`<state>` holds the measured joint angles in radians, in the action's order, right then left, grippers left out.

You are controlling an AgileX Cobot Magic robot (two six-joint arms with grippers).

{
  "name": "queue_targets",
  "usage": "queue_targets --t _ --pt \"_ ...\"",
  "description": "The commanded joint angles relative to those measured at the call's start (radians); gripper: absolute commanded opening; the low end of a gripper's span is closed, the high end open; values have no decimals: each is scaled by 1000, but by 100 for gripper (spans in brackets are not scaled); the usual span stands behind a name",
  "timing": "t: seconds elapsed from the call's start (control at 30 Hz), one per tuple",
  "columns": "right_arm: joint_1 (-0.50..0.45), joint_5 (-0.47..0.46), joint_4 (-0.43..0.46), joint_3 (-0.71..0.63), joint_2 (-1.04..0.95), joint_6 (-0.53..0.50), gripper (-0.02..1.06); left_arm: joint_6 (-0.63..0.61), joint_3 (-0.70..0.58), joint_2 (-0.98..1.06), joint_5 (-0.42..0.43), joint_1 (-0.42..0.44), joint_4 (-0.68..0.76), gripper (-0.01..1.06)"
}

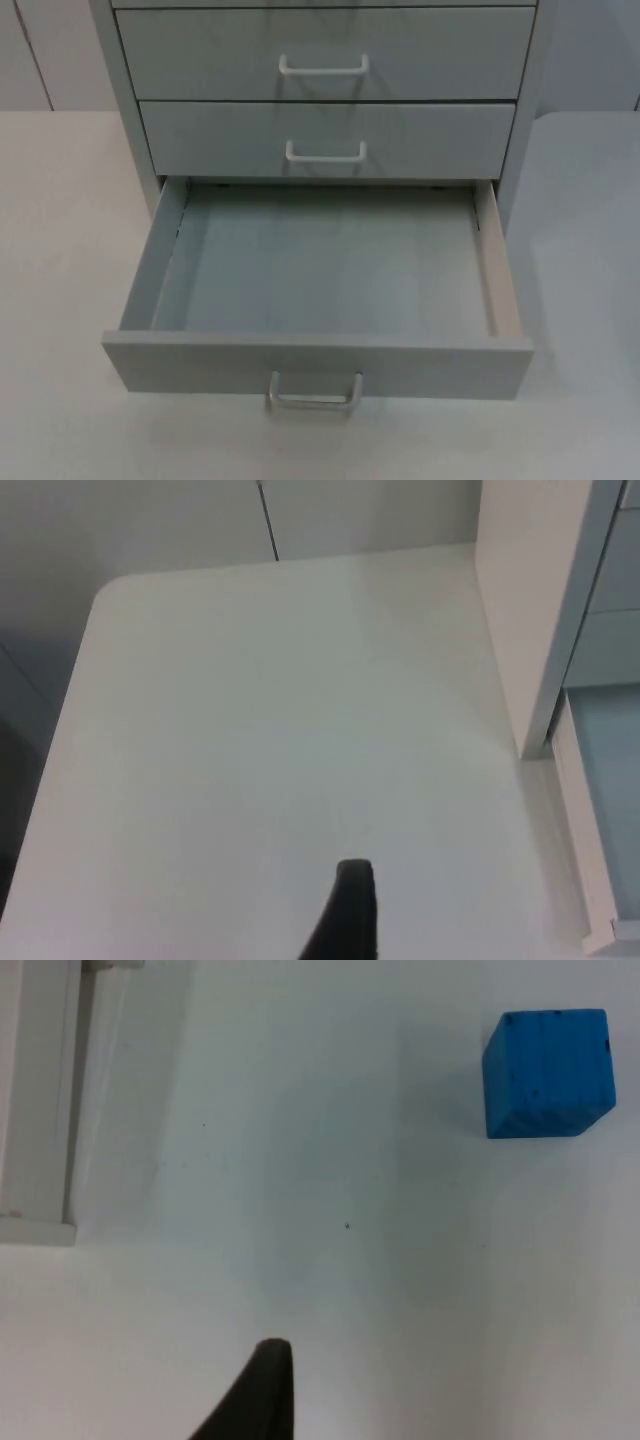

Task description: Open the drawer with the left hand, place the block into the drawer with the right hand, then close the drawer with the left hand.

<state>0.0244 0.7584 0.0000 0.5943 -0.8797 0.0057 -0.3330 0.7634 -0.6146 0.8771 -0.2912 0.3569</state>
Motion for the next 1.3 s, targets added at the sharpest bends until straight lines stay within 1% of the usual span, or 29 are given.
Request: queue_targets --t 0.0,0.1,0.17,0.2,0.23,0.3,0.33,0.37,0.5,0.57,0.63,0.67,0.77,0.8,0.87,0.97,1.0,1.13,1.17,1.27 --pt "-1 0 0 4 0 2 105 15 -1 6 4 2 2 76" --pt "-1 3 0 4 0 2 105 31 -1 6 4 2 -1 76" --pt "-1 8 0 4 0 2 105 46 -1 6 4 2 -7 80" --pt "-1 15 0 4 0 2 105 49 -1 6 4 2 -9 85" --pt "-1 15 0 4 0 2 105 49 -1 6 4 2 -9 85" --pt "-1 29 0 4 0 2 105 56 -1 6 7 2 -11 99" --pt "-1 31 0 4 0 2 105 70 -1 6 8 2 -19 104" --pt "-1 34 0 4 0 2 105 80 -1 6 8 2 -32 105" --pt "-1 47 0 6 -18 6 105 125 -1 6 8 2 -83 105" --pt "-1 62 0 14 -36 10 105 127 -1 6 8 2 -84 105" --pt "-1 111 0 44 -81 10 105 127 -1 6 8 2 -83 105" --pt "-1 120 0 65 -110 10 105 127 -1 6 8 2 -83 105" --pt "-1 123 -21 123 -193 22 105 127 -1 6 2 2 -83 105" --pt "-1 123 -21 123 -193 22 105 127 -1 6 2 2 -83 105" --pt "-12 120 -44 162 -256 32 105 127 -1 6 0 2 -83 105" --pt "-61 112 -48 206 -351 32 105 127 -1 6 0 2 -83 105" --pt "-61 112 -48 206 -351 32 105 127 -1 6 0 2 -83 105" --pt "-137 56 -48 239 -479 1 105 127 -1 6 7 2 -87 105" --pt "-137 56 -48 239 -479 1 105 127 -1 6 7 2 -87 105" --pt "-173 30 -48 277 -575 -16 105 124 -1 6 6 2 -87 105"
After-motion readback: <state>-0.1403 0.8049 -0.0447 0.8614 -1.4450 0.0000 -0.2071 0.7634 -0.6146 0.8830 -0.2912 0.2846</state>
